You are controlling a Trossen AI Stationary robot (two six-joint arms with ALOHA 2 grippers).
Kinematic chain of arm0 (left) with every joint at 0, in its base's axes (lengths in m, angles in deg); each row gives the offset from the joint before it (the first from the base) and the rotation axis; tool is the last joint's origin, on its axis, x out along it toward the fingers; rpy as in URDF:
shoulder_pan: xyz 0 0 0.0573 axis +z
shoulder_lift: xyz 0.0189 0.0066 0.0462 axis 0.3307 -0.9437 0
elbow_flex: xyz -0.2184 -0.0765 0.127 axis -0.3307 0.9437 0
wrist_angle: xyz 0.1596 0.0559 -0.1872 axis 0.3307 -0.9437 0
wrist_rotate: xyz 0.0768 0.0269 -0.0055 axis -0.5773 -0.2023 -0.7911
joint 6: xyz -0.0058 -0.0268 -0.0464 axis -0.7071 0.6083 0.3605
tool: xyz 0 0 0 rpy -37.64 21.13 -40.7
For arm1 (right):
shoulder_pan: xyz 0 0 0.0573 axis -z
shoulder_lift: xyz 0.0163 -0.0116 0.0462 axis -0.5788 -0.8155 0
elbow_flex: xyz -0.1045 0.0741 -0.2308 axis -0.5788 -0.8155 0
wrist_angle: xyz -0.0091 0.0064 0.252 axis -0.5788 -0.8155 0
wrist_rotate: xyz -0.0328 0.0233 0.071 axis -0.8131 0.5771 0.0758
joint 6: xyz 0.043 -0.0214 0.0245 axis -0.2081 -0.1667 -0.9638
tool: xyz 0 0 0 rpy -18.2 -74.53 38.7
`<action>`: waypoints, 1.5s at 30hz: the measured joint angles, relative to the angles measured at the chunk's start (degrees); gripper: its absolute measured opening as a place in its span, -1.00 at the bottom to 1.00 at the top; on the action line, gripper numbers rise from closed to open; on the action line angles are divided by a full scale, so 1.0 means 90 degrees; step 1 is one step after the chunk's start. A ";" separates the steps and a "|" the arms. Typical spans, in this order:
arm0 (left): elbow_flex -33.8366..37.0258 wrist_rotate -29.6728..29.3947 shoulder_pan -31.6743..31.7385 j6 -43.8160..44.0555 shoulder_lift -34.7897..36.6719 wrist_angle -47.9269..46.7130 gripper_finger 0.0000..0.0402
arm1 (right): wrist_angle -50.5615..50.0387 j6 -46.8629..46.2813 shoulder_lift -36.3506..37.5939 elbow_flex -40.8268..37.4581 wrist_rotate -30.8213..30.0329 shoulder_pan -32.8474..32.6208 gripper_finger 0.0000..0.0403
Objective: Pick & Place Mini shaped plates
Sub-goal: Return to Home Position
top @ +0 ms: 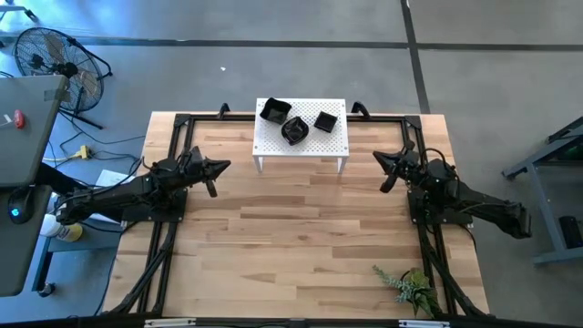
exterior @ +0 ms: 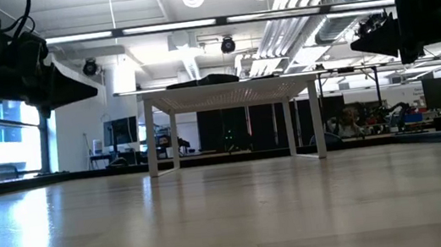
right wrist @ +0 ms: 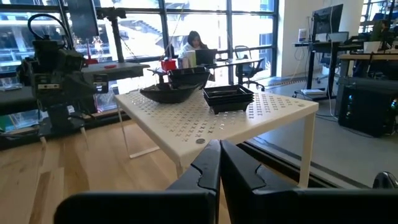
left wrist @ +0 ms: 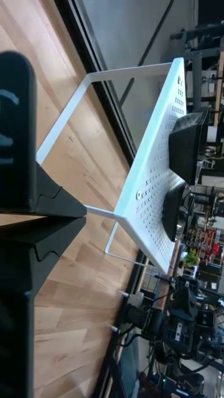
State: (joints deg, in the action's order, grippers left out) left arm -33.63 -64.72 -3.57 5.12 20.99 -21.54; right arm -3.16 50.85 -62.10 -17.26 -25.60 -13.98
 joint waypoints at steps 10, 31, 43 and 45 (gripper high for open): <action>0.0002 0.0002 0.0000 0.0000 0.0000 0.0002 -0.99 | 0.0027 0.0000 -0.0002 0.0000 0.0017 0.0002 -0.96; -0.0117 0.0007 0.0000 0.0002 0.0002 -0.0100 -0.99 | 0.0040 0.0000 -0.0002 -0.0002 0.0019 0.0000 -0.96; -0.0132 0.0005 0.0000 0.0002 0.0002 -0.0112 -0.99 | 0.0039 0.0000 -0.0002 -0.0002 0.0019 0.0000 -0.96; -0.0134 0.0005 0.0000 0.0002 0.0002 -0.0112 -0.99 | 0.0039 0.0000 -0.0002 -0.0002 0.0019 0.0000 -0.96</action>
State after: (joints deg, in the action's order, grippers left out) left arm -34.83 -64.67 -3.57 5.14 21.01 -22.55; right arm -2.81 50.85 -62.12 -17.28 -25.43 -13.98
